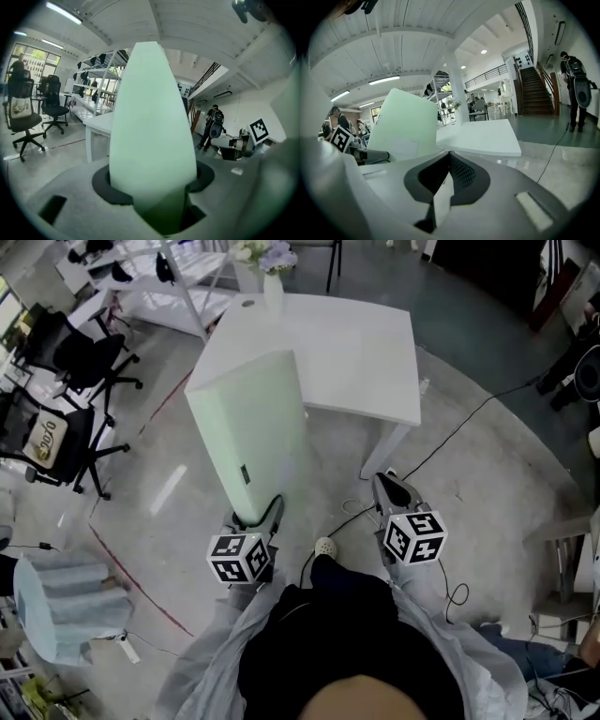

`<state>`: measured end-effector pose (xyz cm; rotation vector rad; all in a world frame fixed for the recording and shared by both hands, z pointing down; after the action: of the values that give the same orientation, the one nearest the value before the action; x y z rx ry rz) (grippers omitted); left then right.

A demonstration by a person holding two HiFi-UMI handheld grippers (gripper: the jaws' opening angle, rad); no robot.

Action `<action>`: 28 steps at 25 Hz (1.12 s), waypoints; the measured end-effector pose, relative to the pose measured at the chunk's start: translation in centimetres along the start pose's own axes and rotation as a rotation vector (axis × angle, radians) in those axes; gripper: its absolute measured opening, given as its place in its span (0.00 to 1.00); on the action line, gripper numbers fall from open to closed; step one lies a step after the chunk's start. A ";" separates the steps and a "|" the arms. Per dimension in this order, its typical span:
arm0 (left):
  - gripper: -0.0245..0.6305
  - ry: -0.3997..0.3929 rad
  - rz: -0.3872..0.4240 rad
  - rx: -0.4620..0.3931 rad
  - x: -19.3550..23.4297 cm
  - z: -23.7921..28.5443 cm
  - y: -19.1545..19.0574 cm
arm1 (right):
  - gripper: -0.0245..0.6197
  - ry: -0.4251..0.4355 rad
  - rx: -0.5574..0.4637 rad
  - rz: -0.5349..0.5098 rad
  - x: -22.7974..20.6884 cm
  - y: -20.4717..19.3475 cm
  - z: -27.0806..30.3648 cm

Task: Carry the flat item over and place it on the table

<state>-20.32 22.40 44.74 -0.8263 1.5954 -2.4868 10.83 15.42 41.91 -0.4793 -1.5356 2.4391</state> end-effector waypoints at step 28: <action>0.45 -0.041 -0.090 -0.078 3.7 12.2 5.4 | 0.05 0.034 0.021 0.031 -6.5 4.3 12.4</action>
<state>-18.88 8.63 45.43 -0.9743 1.6878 -2.4628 12.03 0.96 44.05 -0.5422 -1.4982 2.4542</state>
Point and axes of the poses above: the fingertips, and each gripper's own axes: z forward along the fingers, x to its left, y out of its top, the point moved 10 cm from there along -z, backward along the fingers, and after that the axes turned 11 degrees about -y, right-handed, at the moved point
